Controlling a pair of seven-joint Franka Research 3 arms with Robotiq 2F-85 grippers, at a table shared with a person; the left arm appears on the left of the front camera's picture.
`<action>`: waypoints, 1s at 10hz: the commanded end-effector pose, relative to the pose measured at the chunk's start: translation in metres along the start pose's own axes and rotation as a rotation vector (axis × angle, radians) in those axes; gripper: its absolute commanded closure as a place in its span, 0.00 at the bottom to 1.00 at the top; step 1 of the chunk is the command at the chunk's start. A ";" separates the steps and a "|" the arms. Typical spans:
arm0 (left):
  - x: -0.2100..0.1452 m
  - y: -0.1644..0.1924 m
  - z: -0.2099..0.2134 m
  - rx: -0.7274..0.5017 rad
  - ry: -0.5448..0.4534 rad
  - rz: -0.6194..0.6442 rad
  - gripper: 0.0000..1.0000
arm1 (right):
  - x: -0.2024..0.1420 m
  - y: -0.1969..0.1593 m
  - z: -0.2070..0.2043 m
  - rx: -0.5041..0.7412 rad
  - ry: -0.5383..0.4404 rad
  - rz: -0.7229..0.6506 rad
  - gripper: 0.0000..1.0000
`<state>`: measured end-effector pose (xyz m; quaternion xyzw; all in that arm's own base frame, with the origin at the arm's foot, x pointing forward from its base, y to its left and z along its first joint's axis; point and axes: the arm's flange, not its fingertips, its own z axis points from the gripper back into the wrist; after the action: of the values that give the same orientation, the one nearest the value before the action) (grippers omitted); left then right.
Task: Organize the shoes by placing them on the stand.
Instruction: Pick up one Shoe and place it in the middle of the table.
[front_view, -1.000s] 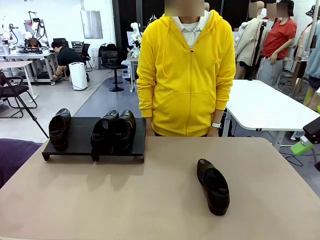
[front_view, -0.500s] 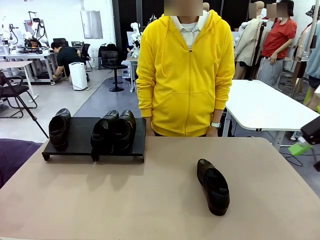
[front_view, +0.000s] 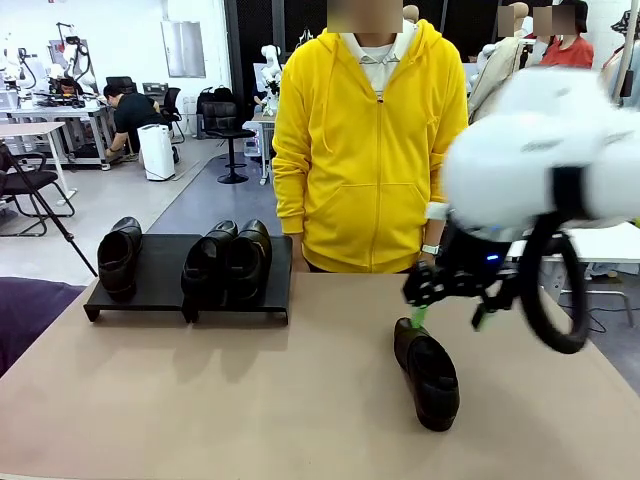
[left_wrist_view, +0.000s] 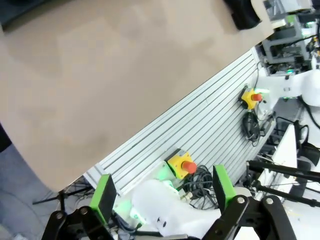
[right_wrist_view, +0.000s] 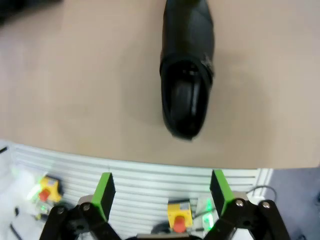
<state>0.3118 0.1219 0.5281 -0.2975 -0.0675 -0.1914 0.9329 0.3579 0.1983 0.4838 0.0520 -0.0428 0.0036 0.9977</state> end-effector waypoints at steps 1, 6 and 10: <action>0.000 -0.001 0.003 0.006 0.008 0.012 0.00 | 0.029 0.014 -0.017 -0.081 -0.049 -0.118 0.00; 0.000 -0.001 0.003 0.006 0.008 0.012 0.00 | 0.026 0.015 -0.026 -0.047 -0.046 -0.073 0.00; 0.000 -0.001 0.003 0.006 0.008 0.012 0.00 | 0.031 0.011 -0.117 -0.008 -0.074 -0.087 0.00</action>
<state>0.3117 0.1222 0.5284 -0.2972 -0.0679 -0.1909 0.9331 0.3942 0.2151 0.3869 0.0386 -0.0517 -0.0297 0.9975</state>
